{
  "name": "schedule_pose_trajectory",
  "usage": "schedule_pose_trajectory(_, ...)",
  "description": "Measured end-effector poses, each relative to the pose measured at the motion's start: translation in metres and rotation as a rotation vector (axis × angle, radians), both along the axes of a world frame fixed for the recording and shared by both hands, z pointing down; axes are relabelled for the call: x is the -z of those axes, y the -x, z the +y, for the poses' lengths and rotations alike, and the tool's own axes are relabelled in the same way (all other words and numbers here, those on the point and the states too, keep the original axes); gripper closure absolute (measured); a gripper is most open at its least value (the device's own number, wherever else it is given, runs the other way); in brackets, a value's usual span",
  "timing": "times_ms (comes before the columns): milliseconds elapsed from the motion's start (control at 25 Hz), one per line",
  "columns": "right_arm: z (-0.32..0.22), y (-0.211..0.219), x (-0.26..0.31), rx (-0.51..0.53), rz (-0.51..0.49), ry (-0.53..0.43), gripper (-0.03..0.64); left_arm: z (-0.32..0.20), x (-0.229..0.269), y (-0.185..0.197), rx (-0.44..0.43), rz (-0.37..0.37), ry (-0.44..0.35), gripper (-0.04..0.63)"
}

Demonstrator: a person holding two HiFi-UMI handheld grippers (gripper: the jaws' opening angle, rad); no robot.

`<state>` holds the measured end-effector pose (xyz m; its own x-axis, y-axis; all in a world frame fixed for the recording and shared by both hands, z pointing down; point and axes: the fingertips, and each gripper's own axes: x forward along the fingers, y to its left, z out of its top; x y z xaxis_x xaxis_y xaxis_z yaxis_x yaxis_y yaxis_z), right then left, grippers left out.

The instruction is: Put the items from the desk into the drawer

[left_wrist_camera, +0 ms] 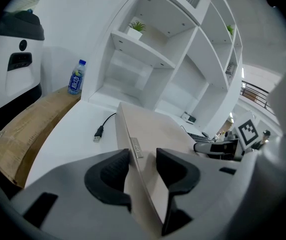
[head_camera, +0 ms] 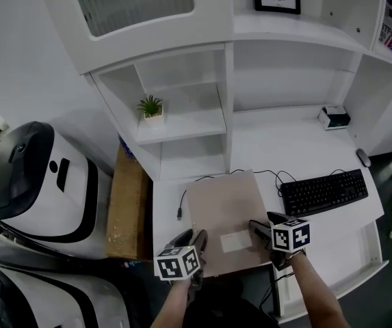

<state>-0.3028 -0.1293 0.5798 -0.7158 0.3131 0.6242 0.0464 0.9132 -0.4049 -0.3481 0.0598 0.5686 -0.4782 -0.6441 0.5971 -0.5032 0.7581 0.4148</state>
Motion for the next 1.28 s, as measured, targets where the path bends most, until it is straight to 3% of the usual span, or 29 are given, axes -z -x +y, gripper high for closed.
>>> schedule_pose_trajectory(160,0.001,0.000,-0.002,-0.019,0.021,0.047,0.323,0.000,-0.001,0.001,0.004,0.013,-0.015,0.423)
schedule_pose_trajectory(480,0.007,-0.014,0.005,-0.061,0.022,0.018,0.337,0.002,0.004,-0.003,-0.030,0.024,-0.014,0.434)
schedule_pose_trajectory(760,0.012,-0.043,0.023,-0.176,-0.004,0.014,0.339,-0.002,0.025,-0.010,-0.162,-0.037,-0.010,0.436)
schedule_pose_trajectory(1280,0.009,-0.120,0.059,-0.518,-0.083,-0.010,0.341,-0.038,0.063,-0.036,-0.440,-0.136,-0.064,0.437)
